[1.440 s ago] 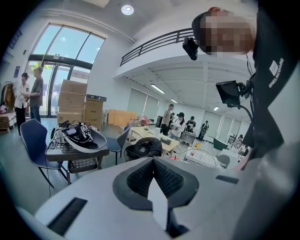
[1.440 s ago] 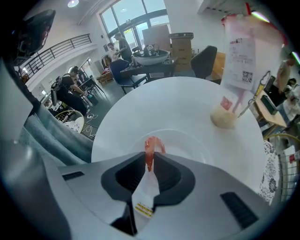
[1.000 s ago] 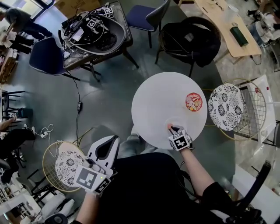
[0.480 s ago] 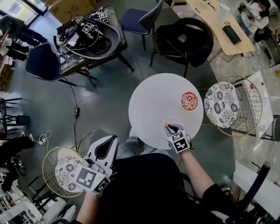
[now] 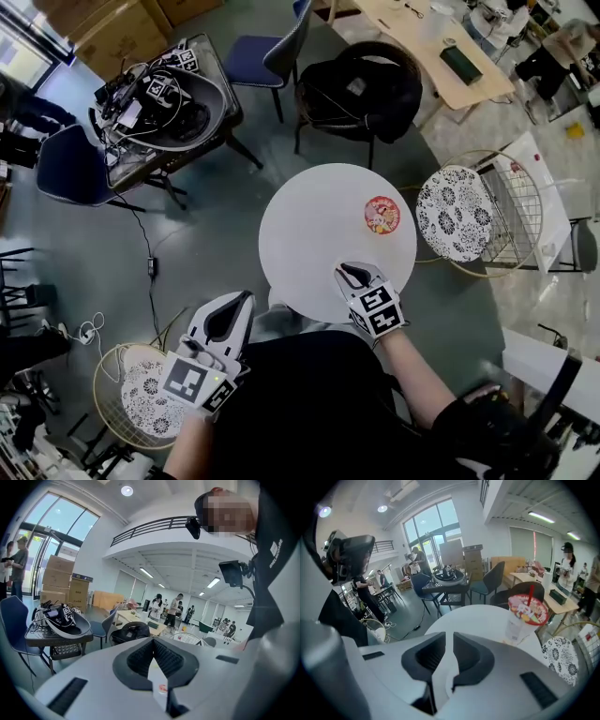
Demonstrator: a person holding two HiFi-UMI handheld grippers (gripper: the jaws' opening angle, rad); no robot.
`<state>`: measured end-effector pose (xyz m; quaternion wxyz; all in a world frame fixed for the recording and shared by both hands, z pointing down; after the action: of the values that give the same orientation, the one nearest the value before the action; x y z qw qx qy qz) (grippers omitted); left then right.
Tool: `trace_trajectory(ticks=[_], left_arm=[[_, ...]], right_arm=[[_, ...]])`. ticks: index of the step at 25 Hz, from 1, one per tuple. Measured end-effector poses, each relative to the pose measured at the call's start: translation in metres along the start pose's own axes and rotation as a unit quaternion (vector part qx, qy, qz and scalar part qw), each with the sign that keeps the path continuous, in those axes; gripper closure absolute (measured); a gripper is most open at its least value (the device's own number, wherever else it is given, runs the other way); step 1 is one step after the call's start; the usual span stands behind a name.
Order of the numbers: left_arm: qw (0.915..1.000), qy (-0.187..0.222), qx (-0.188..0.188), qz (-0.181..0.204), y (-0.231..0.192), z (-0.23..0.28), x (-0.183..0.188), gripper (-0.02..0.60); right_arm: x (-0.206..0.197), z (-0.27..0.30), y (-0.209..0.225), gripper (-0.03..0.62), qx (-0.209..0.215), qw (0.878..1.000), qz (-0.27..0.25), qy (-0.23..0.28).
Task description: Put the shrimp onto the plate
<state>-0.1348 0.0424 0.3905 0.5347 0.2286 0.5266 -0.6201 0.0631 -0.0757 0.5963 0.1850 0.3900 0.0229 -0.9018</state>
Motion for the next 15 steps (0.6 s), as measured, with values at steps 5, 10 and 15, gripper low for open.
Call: trace_trajectory(ticks=[5, 10, 15], left_arm=[[0.9994, 0.000, -0.033, 0.005, 0.002, 0.012, 0.004, 0.575], [0.9975, 0.001, -0.071, 0.007, 0.006, 0.025, 0.011, 0.575], [0.9936, -0.001, -0.112, 0.011, 0.013, 0.042, 0.014, 0.575]], right_arm=[[0.041, -0.026, -0.006, 0.536, -0.021, 0.998, -0.001, 0.059], [0.074, -0.054, -0.010, 0.536, -0.049, 0.993, -0.001, 0.107], [0.099, -0.085, -0.012, 0.536, -0.075, 0.985, 0.003, 0.156]])
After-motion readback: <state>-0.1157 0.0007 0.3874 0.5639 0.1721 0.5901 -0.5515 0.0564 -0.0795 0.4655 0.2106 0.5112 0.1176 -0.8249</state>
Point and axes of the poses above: the fingertips, and each gripper's own axes: z forward along the fingers, y to its right, x out of its top, the point moved 6 cm from there along -z, backward along the fingers, and after that the axes turned 9 degrees about -z, right-handed, at the moved point
